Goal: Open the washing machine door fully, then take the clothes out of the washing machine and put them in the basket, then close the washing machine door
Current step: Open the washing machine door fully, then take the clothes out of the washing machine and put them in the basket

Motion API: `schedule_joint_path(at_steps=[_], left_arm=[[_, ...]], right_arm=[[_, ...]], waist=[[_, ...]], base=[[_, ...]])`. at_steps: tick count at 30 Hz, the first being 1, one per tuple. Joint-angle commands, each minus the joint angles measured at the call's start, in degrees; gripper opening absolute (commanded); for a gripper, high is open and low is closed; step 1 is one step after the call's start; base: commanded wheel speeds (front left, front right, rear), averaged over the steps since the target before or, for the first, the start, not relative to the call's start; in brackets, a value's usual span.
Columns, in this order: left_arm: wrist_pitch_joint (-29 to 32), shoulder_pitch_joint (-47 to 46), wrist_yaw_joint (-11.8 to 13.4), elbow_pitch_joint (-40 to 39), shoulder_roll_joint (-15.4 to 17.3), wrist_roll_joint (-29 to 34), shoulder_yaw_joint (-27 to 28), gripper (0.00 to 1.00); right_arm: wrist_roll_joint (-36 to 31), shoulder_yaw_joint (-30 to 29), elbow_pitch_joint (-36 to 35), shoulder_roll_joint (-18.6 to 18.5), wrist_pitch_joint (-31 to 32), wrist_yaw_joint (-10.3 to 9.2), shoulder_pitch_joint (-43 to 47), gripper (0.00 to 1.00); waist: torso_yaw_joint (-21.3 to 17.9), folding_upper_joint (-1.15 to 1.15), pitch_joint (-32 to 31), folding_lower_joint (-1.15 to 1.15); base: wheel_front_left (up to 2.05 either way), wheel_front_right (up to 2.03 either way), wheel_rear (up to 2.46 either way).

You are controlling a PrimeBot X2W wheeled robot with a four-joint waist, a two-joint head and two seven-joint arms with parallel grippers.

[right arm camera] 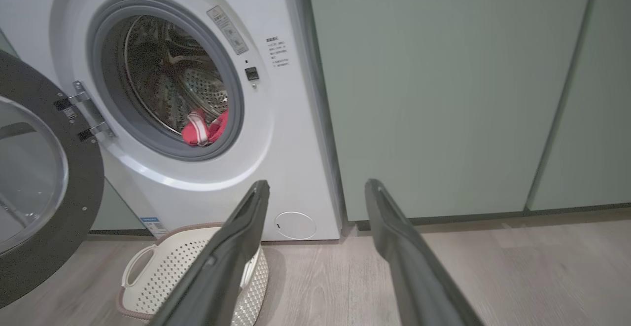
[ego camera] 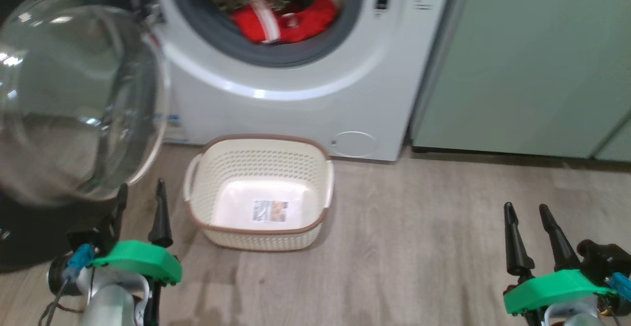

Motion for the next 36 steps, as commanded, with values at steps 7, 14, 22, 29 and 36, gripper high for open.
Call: schedule_joint_path(at_steps=[7, 14, 22, 29, 36], left_arm=[[-0.4, 0.0, -0.3, -3.1, 0.6, -0.9, 0.6, 1.00], [-0.4, 0.7, -0.3, -3.5, 0.8, 0.1, 0.3, 1.00], [-0.4, 0.3, -0.4, -3.3, 1.0, 0.3, -0.2, 1.00], [-0.4, -0.3, -0.4, -2.2, 1.1, -0.2, -0.6, 1.00], [-0.4, -0.5, -0.4, -3.0, 1.2, -2.7, -1.5, 1.00]], right_arm=[[-0.6, 0.5, -2.3, -0.1, -0.4, -0.04, -0.2, 1.00], [-0.5, 0.0, -2.3, 0.2, -0.4, -0.04, -0.1, 1.00], [-0.5, -0.3, -2.3, 0.6, -0.4, -0.04, -0.3, 1.00], [-0.6, 0.1, -2.3, 0.9, -0.4, -0.04, -0.6, 1.00], [-0.5, 0.4, -2.2, 1.0, -0.4, -0.04, -0.7, 1.00]], waist=[[-6.8, 0.00, -0.6, 0.00], [-9.1, 0.00, -0.6, 0.00], [-9.1, 0.00, -0.4, 0.00], [-8.3, 0.00, 0.0, 0.00], [-8.0, 0.00, 0.3, 0.00]], base=[[0.00, 0.00, 0.00], [0.00, 0.00, 0.00], [0.00, 0.00, 0.00], [0.00, 0.00, 0.00], [0.53, -0.53, 0.00]])
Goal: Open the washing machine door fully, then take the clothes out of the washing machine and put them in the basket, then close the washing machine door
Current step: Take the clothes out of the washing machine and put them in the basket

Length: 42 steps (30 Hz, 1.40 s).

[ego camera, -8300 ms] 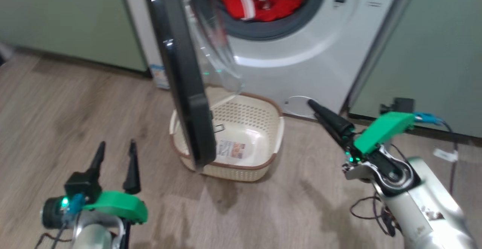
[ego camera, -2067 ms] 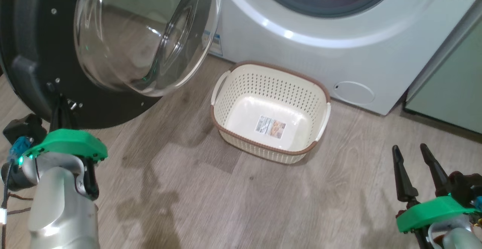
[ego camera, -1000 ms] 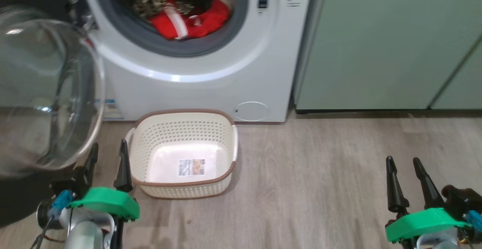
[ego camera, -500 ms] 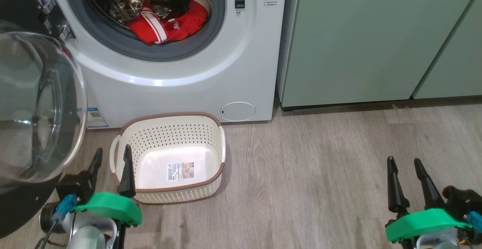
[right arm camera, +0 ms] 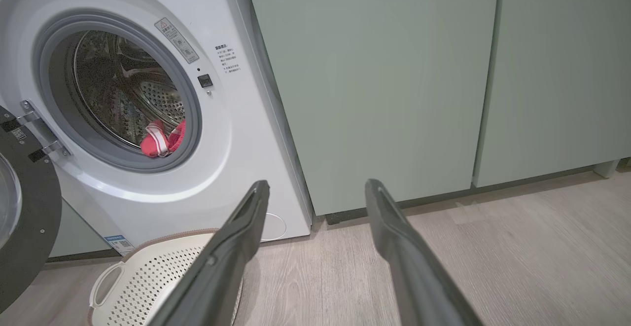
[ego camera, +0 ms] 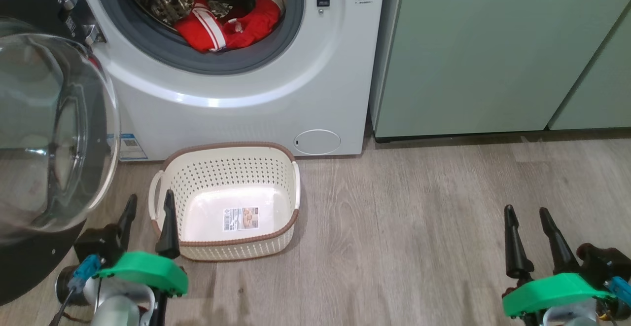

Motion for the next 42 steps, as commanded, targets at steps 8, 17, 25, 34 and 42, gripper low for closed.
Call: schedule_joint_path(at_steps=[8, 17, 25, 34, 42], left_arm=[[-0.4, -3.2, -0.3, -1.5, 1.6, -0.6, 0.5, 1.00], [-0.4, -3.6, -0.3, -1.3, 1.5, -1.1, 0.0, 1.00], [-0.4, -3.3, -0.3, -1.6, 1.6, -0.2, 0.1, 1.00], [-0.4, -3.0, -0.3, -0.1, 1.0, -0.1, -1.0, 1.00], [0.8, -9.5, -0.4, 9.9, 2.4, -1.4, -7.1, 1.00]], right_arm=[[0.0, 1.8, -1.6, -0.1, -0.4, -0.04, -1.5, 1.00], [0.0, 1.9, -1.5, -0.2, -0.4, -0.04, -1.5, 1.00], [0.0, 2.0, -1.6, -0.2, -0.4, -0.04, -1.5, 1.00], [0.0, 2.5, -1.5, -0.2, -0.4, -0.04, -1.8, 1.00], [0.0, 2.9, -1.9, -0.6, -0.4, -0.04, -2.9, 1.00]], waist=[[0.0, 0.00, 0.3, 0.00], [0.4, 0.00, 0.3, 0.00], [0.7, 0.00, 0.4, 0.00], [0.5, 0.00, 0.8, 0.00], [-0.4, 0.00, 4.1, 0.00]], base=[[1.51, -1.51, 0.00], [2.13, -2.13, 0.00], [1.62, -1.62, 0.00], [0.41, -0.41, 0.00], [0.00, 0.00, 0.00]])
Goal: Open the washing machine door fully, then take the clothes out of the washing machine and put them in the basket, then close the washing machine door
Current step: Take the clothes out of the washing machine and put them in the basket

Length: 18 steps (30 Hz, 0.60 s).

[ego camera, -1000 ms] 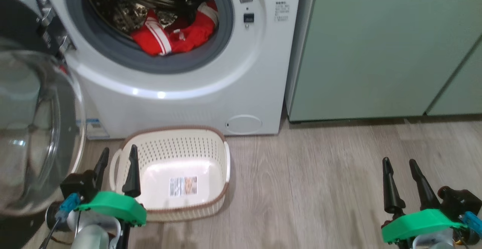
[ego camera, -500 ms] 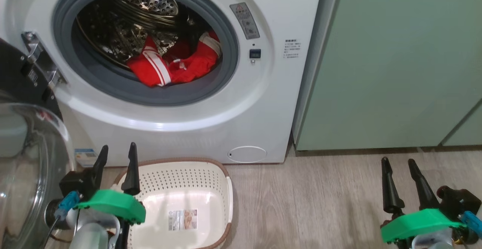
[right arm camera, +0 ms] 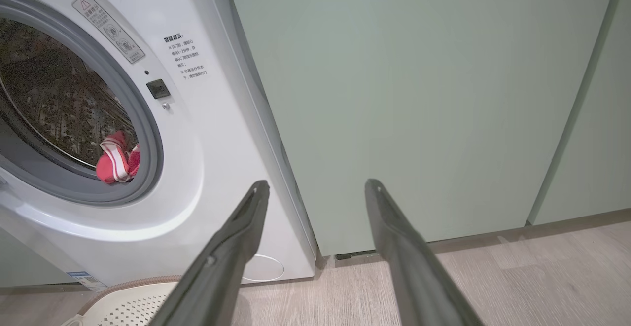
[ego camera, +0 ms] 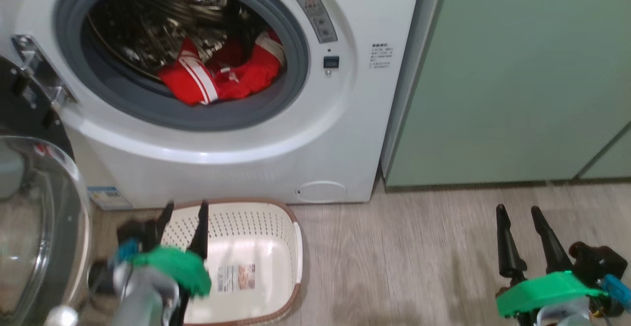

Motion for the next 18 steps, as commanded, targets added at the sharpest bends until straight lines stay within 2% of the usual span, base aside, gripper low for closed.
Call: schedule_joint_path(at_steps=[1, 3, 4, 5, 11, 18], left_arm=[[0.8, -6.2, -0.4, -0.7, 1.6, -0.8, 0.9, 1.00], [1.7, -7.9, -0.4, 0.3, 1.8, -1.4, 0.3, 1.00], [4.5, -11.7, -0.4, 2.2, 2.6, -2.3, -0.9, 1.00], [4.5, -11.7, -0.4, 2.2, 2.6, -2.3, -0.9, 1.00], [12.8, -24.8, -0.2, 7.0, 4.9, -3.9, -1.4, 1.00], [21.0, -39.5, 3.4, 12.2, 7.6, -2.5, -1.8, 1.00]], right_arm=[[0.0, 1.5, -2.0, -0.8, -0.4, -0.04, -3.1, 1.00], [0.0, 1.5, -2.2, -1.0, -0.4, -0.04, -3.6, 1.00], [0.1, 1.6, -2.3, -1.1, -0.4, -0.04, -4.8, 1.00], [0.1, 1.6, -2.3, -1.1, -0.4, -0.04, -4.8, 1.00], [0.1, 1.7, -2.8, -1.1, -0.4, -0.04, -8.3, 1.00], [0.3, 1.5, -3.3, -0.6, -0.4, -0.04, -11.7, 1.00]], waist=[[-0.5, 0.00, 2.3, 0.00], [-0.7, 0.00, 3.3, 0.00], [-1.1, 0.00, 5.6, 0.00], [-1.1, 0.00, 5.6, 0.00], [-2.9, 0.00, 12.9, 0.00], [-5.6, 0.00, 19.5, 0.00]], base=[[0.00, 0.00, 0.00], [0.00, 0.00, 0.00], [0.00, 0.00, 0.00], [0.00, 0.00, 0.00], [0.00, 0.00, 0.00], [0.00, 0.00, 0.00]])
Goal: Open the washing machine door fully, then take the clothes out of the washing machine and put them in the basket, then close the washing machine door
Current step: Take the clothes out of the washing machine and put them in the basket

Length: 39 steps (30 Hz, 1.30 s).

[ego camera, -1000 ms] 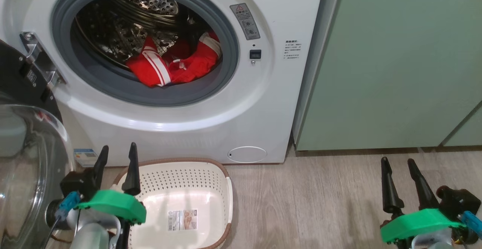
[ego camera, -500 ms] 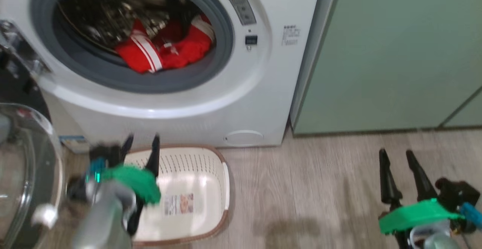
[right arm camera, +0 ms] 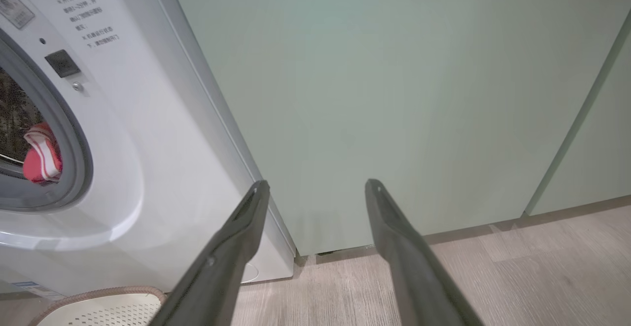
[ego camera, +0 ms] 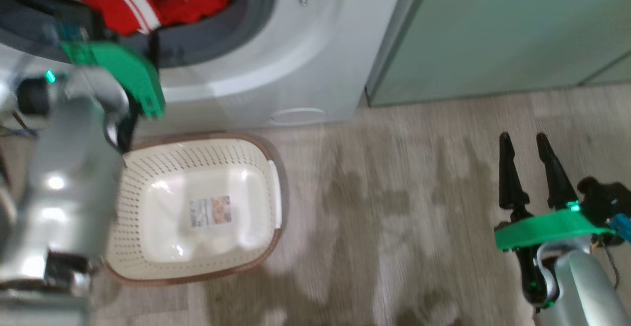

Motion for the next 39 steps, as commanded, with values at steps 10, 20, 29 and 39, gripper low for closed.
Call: schedule_joint_path(at_steps=[10, 20, 29, 39], left_arm=[[10.8, -18.5, 5.1, 6.9, 6.0, 0.7, 1.8, 1.00], [10.7, -28.2, 11.0, 10.2, 11.2, 3.9, 0.4, 1.00], [10.3, -29.9, 10.6, 15.5, 11.9, 4.5, -1.5, 1.00], [6.8, -28.5, 10.4, 19.0, 11.8, 5.9, -4.0, 0.00]], right_arm=[[0.4, 2.2, -2.7, 0.1, -0.4, -0.04, -4.9, 1.00], [0.6, 3.5, -3.6, 0.0, -0.4, -0.04, -7.9, 1.00], [0.9, 3.6, -3.8, 0.1, -0.4, -0.04, -8.8, 1.00], [0.9, 3.0, -3.1, 0.0, -0.4, -0.04, -8.0, 1.00]], waist=[[-4.7, 0.00, 9.7, 0.00], [-6.4, 0.00, 15.1, 0.00], [-7.0, 0.00, 17.5, 0.00], [-6.3, 0.00, 15.4, 0.00]], base=[[0.00, 0.00, 0.00], [0.00, 0.00, 0.00], [0.00, 0.00, 0.00], [0.00, 0.00, 0.00]])
